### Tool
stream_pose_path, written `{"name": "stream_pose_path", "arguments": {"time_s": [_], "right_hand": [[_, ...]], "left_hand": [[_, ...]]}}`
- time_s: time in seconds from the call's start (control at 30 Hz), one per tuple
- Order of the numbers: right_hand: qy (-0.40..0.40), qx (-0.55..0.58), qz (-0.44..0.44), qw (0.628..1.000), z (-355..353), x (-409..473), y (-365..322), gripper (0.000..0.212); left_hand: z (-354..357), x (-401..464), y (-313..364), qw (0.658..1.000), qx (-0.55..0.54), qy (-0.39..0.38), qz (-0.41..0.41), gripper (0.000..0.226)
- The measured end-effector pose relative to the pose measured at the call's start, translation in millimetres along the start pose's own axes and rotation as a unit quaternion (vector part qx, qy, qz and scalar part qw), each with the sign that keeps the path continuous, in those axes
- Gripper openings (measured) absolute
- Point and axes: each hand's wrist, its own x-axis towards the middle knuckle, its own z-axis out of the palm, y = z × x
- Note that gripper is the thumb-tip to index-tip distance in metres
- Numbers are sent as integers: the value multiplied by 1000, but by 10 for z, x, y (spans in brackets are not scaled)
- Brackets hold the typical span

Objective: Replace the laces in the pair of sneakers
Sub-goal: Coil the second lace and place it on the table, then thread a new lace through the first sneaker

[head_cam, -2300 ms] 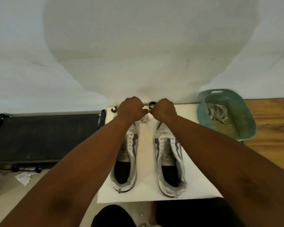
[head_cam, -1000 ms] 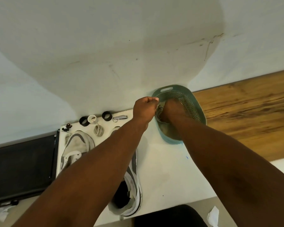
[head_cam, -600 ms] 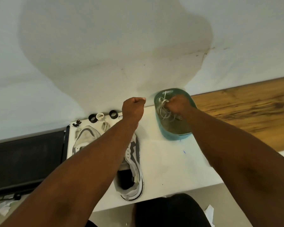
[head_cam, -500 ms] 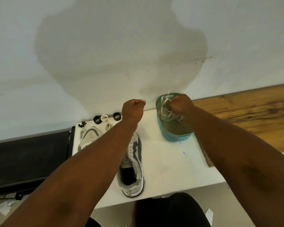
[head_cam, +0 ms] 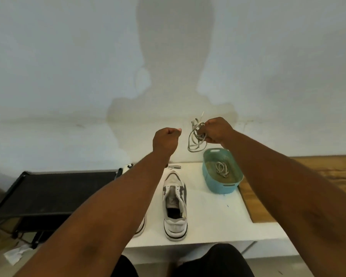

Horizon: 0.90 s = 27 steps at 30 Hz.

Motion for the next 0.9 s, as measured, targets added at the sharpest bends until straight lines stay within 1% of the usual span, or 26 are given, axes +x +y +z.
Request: {"name": "stream_pose_path", "arguments": {"time_s": [0.03,0.07,0.1,0.17,0.23,0.3,0.37,0.4,0.43,0.5,0.63,0.7,0.8,0.9], "right_hand": [[-13,15,-6,1000,61,-85,-81,10],[-27,29,-13,999,124,-155,-145,11],[-43,44,-16,998,188,-210,-182,12],[-75,70,-18,995,348,-333,-227,13],[-109,79,-18,991,512,-436,-180,12],[-136,81,-16,987,670,-489,-39,11],[-148,89,-9,985,829,-499,170,12],[-149,96,-4,984,909,-495,286,18],[-145,107,4,984,986,-491,392,26],[-135,138,29,981,1156,-464,612,32],[-103,195,75,973,1447,-369,1077,28],[-74,205,86,972,1560,-288,1301,25],[-36,217,92,971,1686,-167,1598,20],[-18,259,99,961,1779,4,1870,22]], "left_hand": [[-107,-72,40,1000,12,-3,-10,38],[-204,-157,74,999,19,-23,-36,41],[-279,-250,103,996,11,-56,-75,46],[-428,-431,99,980,-44,-127,-144,61],[-504,-521,-10,974,-91,-157,-135,64],[-518,-541,-174,980,-100,-144,-94,53],[-524,-533,-356,989,-71,-116,-55,29],[-521,-509,-474,992,-58,-101,-48,21],[-520,-483,-595,994,-51,-88,-49,18],[-499,-407,-881,994,-55,-67,-70,19],[-353,-306,-1393,988,-78,-65,-119,18],[-243,-249,-1594,987,-92,-61,-119,19],[-135,-170,-1835,991,-87,-30,-101,18],[-70,-21,-2065,988,-118,-14,-99,17]]}}
